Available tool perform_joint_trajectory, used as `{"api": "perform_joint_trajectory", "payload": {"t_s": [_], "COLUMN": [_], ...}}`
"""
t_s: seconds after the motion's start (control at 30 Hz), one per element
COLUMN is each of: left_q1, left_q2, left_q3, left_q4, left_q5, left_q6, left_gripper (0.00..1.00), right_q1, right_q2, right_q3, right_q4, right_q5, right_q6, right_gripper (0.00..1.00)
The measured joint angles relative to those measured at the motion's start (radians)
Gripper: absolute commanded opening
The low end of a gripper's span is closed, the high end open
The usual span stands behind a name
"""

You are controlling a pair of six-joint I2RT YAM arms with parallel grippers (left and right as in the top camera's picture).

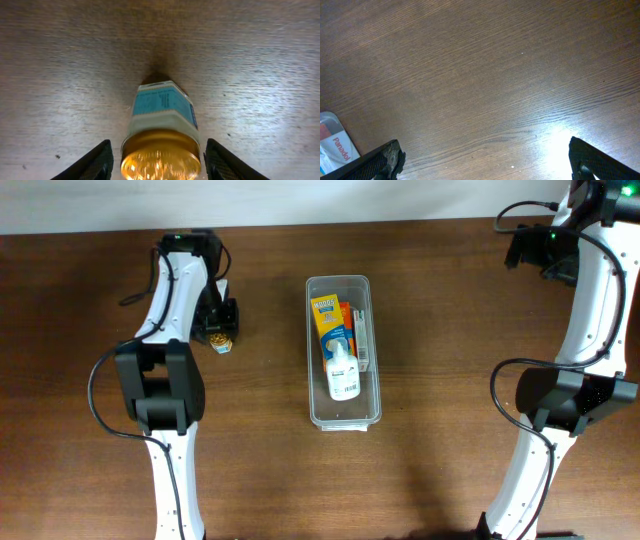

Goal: Pack container
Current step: 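Move the left gripper over the gold-lidded jar and lower it, then close the left gripper on the gold-lidded jar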

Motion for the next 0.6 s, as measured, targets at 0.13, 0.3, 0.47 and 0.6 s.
{"api": "perform_joint_trajectory", "payload": {"t_s": [0.13, 0.3, 0.47, 0.6], "left_q1": [0.000, 0.000, 0.000, 0.000], "left_q2": [0.000, 0.000, 0.000, 0.000], "left_q3": [-0.019, -0.020, -0.020, -0.024], "left_q4": [0.016, 0.034, 0.034, 0.058], "left_q5": [0.000, 0.000, 0.000, 0.000], "left_q6": [0.000, 0.000, 0.000, 0.000], "left_gripper": [0.59, 0.59, 0.59, 0.59], "right_q1": [0.000, 0.000, 0.000, 0.000], "right_q2": [0.000, 0.000, 0.000, 0.000], "right_q3": [0.000, 0.000, 0.000, 0.000], "right_q4": [0.000, 0.000, 0.000, 0.000], "right_q5": [0.000, 0.000, 0.000, 0.000], "right_q6": [0.000, 0.000, 0.000, 0.000], "right_gripper": [0.98, 0.98, 0.98, 0.98]}}
